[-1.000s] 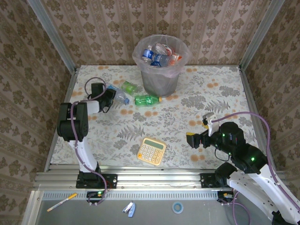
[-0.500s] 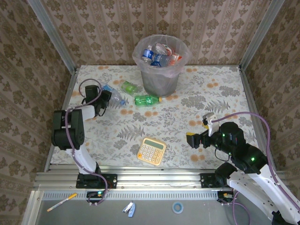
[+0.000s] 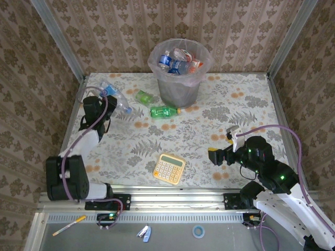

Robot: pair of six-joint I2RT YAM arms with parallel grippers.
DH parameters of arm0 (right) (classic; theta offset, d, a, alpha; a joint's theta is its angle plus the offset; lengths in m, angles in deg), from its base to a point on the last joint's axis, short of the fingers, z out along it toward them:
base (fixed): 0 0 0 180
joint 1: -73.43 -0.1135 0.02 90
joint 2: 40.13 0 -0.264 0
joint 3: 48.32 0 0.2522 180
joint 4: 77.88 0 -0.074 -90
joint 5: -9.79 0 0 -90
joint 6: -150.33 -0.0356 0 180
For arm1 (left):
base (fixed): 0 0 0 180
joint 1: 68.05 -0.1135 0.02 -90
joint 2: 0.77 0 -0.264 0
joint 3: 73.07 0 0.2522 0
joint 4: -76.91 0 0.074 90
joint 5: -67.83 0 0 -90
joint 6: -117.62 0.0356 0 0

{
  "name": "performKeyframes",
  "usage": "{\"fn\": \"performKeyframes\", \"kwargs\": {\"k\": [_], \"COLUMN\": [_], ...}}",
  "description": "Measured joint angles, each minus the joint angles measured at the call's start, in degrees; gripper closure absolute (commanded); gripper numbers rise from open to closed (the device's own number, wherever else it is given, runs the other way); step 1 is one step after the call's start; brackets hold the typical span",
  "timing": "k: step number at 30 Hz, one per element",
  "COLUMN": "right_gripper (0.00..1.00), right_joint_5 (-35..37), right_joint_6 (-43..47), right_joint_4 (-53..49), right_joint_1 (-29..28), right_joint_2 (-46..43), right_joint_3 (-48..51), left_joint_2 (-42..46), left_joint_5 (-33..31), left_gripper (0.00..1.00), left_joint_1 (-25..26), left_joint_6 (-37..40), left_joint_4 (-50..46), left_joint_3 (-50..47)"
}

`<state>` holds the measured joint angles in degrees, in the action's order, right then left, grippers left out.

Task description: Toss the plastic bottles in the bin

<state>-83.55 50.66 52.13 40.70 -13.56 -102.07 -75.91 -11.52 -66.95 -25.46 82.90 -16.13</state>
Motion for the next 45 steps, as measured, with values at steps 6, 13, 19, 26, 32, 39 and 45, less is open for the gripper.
{"fn": "performKeyframes", "kwargs": {"k": [6, 13, 19, 26, 32, 39, 45], "right_gripper": [0.00, 0.00, 0.00, 0.00, 0.00, 0.00, 0.00], "right_joint_5": [0.00, 0.00, 0.00, 0.00, 0.00, 0.00, 0.00], "right_joint_6": [0.00, 0.00, 0.02, 0.02, 0.02, 0.00, 0.02], "right_joint_4": [0.00, 0.00, 0.00, 0.00, 0.00, 0.00, 0.00], "right_joint_1": [0.00, 0.00, 0.00, 0.00, 0.00, 0.00, 0.00], "right_joint_2": [0.00, 0.00, 0.00, 0.00, -0.02, 0.00, 0.00], "right_joint_3": [0.00, 0.00, 0.07, 0.13, 0.15, 0.15, 0.15], "left_joint_2": [8.72, 13.07, 16.31, 16.59, 16.76, 16.76, 16.48], "left_joint_5": [0.04, 0.42, -1.73, -3.61, -4.48, -4.50, -4.48], "left_gripper": [0.78, 0.77, 0.78, 0.79, 0.80, 0.81, 0.82], "left_joint_1": [2.40, 5.68, 5.68, 5.68, 5.68, 6.08, 6.56], "left_joint_6": [5.79, 10.54, 11.15, 11.13, 11.13, 11.13, 11.13], "left_joint_4": [8.70, 20.00, 29.64, 37.51, 39.58, 40.13, 40.59], "left_joint_3": [-0.13, 0.37, 0.76, 3.34, 3.87, 4.98, 6.91]}}
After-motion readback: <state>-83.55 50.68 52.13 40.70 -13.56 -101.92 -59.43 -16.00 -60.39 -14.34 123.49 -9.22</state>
